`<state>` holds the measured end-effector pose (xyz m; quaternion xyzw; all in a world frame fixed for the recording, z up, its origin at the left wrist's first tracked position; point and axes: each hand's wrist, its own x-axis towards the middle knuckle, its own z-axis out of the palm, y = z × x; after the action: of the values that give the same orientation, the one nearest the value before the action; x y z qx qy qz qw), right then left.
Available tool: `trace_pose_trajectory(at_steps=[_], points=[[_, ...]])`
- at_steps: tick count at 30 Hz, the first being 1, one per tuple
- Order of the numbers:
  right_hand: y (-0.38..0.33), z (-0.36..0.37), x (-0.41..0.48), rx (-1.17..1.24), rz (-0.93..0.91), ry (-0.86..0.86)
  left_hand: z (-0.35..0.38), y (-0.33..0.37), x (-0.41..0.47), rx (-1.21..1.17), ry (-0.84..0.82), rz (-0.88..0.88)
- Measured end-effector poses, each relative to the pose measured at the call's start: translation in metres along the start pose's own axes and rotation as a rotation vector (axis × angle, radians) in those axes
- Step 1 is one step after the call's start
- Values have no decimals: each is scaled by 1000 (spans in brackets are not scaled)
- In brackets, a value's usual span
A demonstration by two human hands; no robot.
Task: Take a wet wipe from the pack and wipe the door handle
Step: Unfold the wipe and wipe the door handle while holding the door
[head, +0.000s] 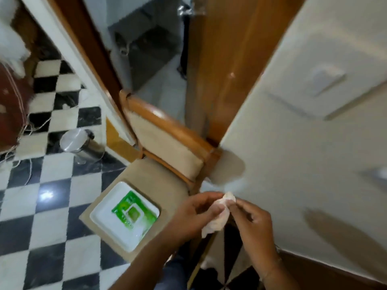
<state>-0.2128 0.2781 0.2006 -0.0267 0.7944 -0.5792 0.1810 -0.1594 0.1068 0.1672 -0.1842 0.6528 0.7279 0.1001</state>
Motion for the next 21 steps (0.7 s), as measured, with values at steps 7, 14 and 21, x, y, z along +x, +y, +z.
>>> trace_pose_trajectory(at_steps=[7,14,21], points=[[-52,-113,-50,163,-34,282,60,85,0,85,-147,23],[-66,-196,-111,619,81,697,144,155,-24,-106,-209,115],[-66,-245,-159,294,59,882,222,206,-55,53,-444,406]])
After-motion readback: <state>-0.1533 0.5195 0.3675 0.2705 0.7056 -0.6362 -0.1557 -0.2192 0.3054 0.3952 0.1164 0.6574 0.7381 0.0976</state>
